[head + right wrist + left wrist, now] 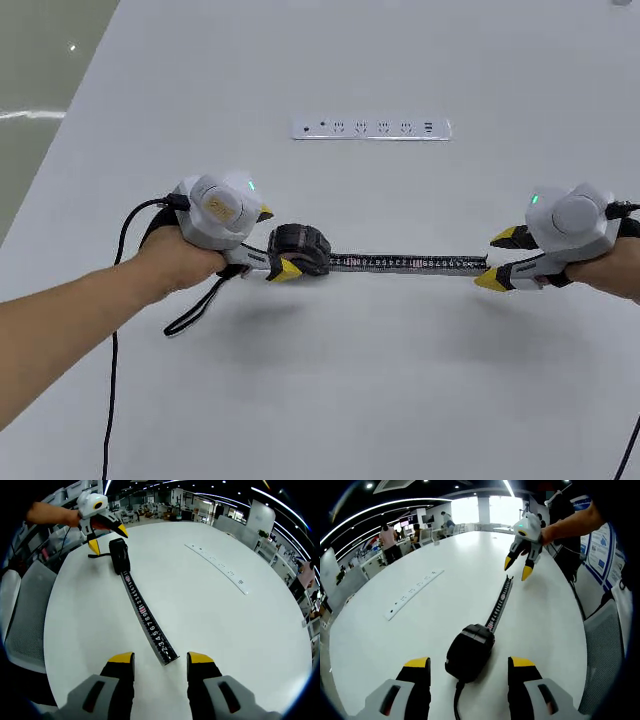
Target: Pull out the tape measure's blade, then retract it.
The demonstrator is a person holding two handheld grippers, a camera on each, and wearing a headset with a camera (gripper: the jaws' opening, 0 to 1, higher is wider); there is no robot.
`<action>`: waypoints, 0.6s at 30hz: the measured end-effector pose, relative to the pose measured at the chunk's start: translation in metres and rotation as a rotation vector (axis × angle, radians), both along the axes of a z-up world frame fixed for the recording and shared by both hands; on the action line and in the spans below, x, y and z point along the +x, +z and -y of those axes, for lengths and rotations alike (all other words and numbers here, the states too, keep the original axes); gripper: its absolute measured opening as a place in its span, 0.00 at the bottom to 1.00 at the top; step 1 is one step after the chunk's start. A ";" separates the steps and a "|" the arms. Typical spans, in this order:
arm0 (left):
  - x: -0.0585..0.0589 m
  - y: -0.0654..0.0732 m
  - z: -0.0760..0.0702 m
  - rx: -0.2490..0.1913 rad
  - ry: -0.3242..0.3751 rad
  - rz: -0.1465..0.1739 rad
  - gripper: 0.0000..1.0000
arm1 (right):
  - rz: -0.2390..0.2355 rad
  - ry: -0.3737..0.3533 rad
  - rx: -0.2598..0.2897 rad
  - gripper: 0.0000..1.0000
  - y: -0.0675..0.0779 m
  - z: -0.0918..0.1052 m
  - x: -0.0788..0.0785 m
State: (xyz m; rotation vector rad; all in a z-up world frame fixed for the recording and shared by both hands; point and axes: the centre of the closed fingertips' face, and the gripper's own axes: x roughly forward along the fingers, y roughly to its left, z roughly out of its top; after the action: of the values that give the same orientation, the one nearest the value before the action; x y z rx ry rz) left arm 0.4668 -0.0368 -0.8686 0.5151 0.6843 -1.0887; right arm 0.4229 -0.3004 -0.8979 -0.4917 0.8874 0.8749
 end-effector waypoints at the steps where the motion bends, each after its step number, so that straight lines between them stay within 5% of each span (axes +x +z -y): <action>1: -0.002 0.000 -0.001 -0.008 0.018 -0.006 0.61 | -0.002 -0.010 0.002 0.43 0.000 0.000 -0.002; 18: -0.025 0.005 -0.018 -0.072 0.222 -0.015 0.69 | 0.006 -0.161 0.063 0.56 0.010 -0.002 -0.024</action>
State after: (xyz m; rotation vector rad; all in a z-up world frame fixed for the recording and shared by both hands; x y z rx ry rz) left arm 0.4423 -0.0192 -0.8639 0.3602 0.6952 -0.9058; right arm 0.3993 -0.2982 -0.8884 -0.3634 0.8787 0.7517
